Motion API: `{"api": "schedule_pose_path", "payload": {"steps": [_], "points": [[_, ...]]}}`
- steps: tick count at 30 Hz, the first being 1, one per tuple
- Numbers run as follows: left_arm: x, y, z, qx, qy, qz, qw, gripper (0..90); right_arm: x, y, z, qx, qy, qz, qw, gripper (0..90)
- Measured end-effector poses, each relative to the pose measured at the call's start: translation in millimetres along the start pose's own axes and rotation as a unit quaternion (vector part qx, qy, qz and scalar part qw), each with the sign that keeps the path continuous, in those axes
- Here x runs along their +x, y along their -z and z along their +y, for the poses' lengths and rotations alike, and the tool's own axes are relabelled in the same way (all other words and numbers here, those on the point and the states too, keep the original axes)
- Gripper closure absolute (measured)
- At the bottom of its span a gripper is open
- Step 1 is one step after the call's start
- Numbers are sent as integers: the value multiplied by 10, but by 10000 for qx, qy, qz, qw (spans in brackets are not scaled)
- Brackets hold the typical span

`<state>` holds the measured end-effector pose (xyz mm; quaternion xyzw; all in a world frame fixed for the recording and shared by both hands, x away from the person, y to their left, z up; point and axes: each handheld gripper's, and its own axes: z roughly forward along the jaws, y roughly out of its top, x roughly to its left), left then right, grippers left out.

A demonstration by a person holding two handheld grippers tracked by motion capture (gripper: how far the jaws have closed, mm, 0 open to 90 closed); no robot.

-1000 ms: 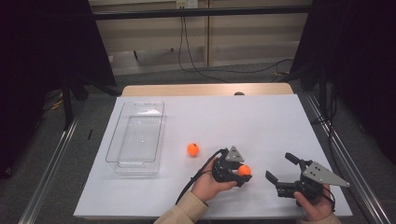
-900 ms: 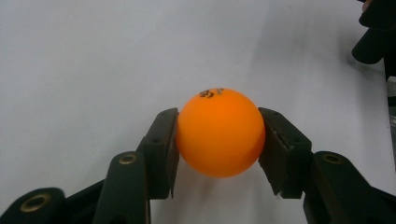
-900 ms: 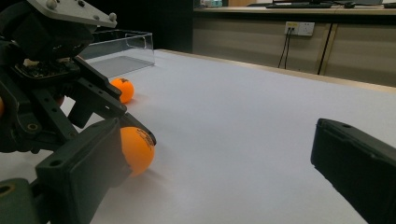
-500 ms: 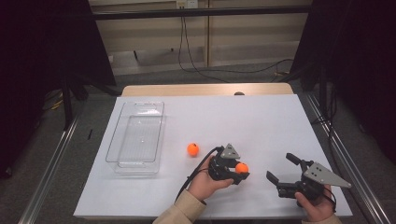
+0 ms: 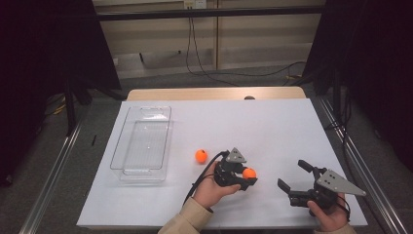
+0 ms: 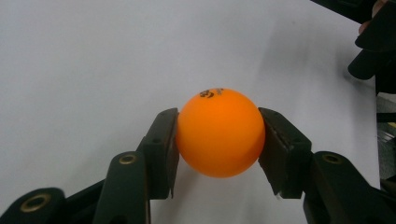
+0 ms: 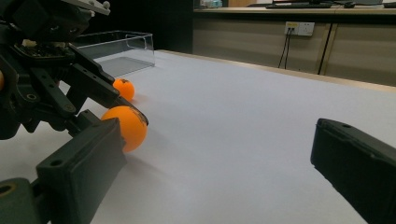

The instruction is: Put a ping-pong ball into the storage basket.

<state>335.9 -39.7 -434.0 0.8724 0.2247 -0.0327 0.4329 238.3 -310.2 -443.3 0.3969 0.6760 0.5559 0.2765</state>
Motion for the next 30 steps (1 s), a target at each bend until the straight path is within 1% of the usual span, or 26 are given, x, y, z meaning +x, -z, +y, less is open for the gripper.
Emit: {"api": "schedule_pose_path", "payload": {"steps": [5,8,9,11,16,20,21,23,27,30], "points": [[7,18,-1,-46,16,-2,10000,509,1,-4,1,4,14,2,10000,26],[16,36,-1,-34,18,5,10000,509,3,-5,2,-1,18,5,10000,26],[16,39,-2,-56,53,7,10000,509,4,-5,1,-2,20,3,10000,26],[25,52,1,-34,55,9,10000,509,2,-5,2,3,15,0,10000,26],[36,74,-1,-88,122,23,9999,509,3,-6,2,7,7,0,10000,26],[46,93,-2,-52,118,37,9999,509,5,-14,2,14,27,9,10000,26],[47,102,-3,-51,145,53,9999,509,5,-17,3,8,29,12,10000,26],[52,117,-2,-64,172,47,9998,509,6,-20,3,15,36,23,10000,26],[65,153,6,-86,160,69,9998,509,7,-22,3,16,37,29,10000,26],[70,173,12,-96,199,66,9997,509,4,-18,3,17,43,19,10000,26]]}}
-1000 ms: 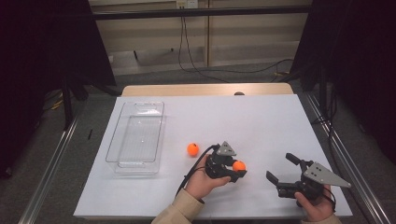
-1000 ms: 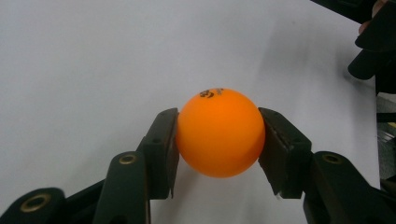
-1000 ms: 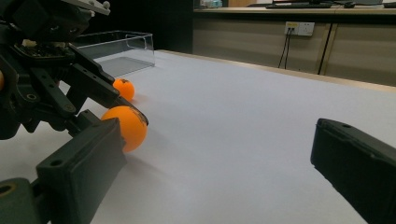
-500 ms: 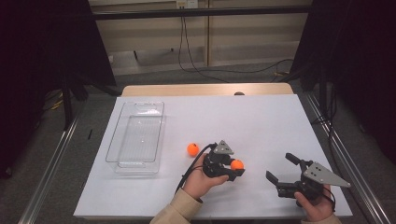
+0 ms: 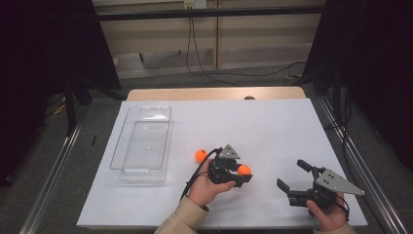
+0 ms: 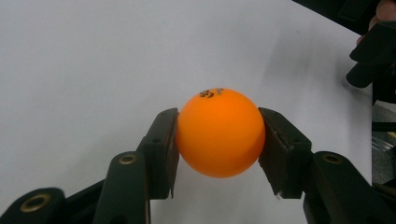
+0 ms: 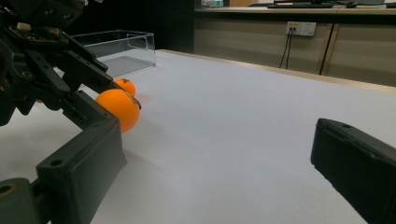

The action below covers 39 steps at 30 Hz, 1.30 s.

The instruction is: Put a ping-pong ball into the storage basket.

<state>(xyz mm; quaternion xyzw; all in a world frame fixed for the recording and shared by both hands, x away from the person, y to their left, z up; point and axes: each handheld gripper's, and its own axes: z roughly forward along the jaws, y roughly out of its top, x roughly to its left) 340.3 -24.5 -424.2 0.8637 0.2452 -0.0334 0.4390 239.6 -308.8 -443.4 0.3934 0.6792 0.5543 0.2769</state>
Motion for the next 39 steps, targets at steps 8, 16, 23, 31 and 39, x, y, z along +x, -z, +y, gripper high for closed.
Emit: {"api": "schedule_pose_path", "payload": {"steps": [8,16,23,31,39], "points": [[18,30,2,-15,66,32,10000,509,2,0,0,4,2,5,10000,26],[35,77,20,-1,55,70,10000,509,-1,2,-3,4,-2,5,10000,26],[54,115,29,-26,100,100,9999,509,1,6,-3,1,-18,6,10000,26],[65,132,34,-31,129,122,9998,509,-2,9,-3,0,-9,4,10000,27],[82,175,56,-84,148,151,9997,509,-5,21,-6,-13,-12,-15,10000,27]]}}
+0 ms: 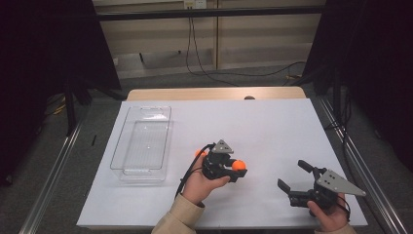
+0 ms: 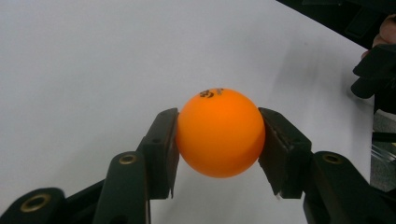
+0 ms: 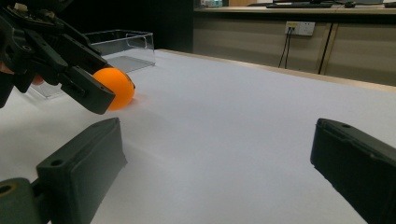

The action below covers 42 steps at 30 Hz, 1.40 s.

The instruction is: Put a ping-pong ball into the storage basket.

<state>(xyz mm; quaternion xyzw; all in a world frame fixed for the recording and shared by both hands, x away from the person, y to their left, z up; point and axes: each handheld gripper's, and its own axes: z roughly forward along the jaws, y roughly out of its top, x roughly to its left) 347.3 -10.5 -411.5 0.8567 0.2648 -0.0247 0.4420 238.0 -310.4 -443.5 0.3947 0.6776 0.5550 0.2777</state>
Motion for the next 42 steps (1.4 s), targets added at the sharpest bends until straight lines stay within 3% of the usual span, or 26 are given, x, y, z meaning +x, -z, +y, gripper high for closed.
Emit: {"api": "schedule_pose_path", "payload": {"steps": [42], "points": [[191,238,39,-154,250,182,9994,509,-11,39,-14,22,-33,-48,10000,27]]}}
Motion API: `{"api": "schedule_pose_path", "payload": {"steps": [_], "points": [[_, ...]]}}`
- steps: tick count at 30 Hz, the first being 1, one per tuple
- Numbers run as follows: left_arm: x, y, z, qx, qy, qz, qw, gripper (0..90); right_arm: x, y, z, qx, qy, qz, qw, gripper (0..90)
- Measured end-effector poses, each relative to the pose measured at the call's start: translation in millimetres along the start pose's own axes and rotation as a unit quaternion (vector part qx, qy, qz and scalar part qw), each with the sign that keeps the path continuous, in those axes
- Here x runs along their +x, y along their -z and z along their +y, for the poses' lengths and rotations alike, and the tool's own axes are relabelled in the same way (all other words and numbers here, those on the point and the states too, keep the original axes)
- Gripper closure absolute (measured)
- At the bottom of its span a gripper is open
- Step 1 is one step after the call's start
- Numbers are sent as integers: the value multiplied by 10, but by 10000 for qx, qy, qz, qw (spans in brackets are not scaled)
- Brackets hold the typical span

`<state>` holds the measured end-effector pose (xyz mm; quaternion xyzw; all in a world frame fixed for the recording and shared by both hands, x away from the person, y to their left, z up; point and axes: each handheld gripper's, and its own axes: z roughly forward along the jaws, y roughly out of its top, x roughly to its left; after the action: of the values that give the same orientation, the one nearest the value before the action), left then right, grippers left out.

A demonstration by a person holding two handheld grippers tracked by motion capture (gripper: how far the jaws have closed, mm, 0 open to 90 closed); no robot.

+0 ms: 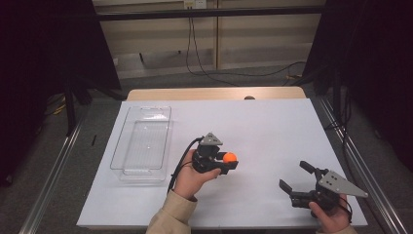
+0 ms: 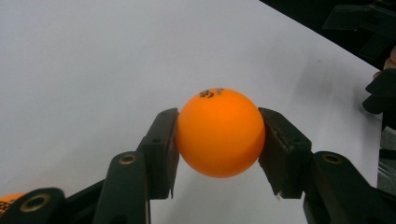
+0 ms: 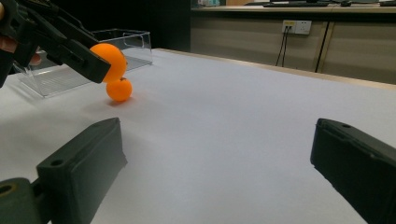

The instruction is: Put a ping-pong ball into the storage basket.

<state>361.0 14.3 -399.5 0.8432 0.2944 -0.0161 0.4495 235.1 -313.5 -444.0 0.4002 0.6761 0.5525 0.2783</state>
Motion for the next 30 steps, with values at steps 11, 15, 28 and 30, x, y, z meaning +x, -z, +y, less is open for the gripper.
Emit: {"api": "schedule_pose_path", "payload": {"steps": [11,15,28,30], "points": [[40,57,4,-29,67,98,9999,509,3,0,1,-2,10,1,10000,27],[56,73,4,-22,71,118,9999,509,3,1,1,-2,12,3,10000,27],[95,117,5,-51,98,191,9998,509,1,9,0,3,12,-4,10000,27],[98,125,6,-57,119,194,9997,509,3,9,0,0,1,-2,10000,27]]}}
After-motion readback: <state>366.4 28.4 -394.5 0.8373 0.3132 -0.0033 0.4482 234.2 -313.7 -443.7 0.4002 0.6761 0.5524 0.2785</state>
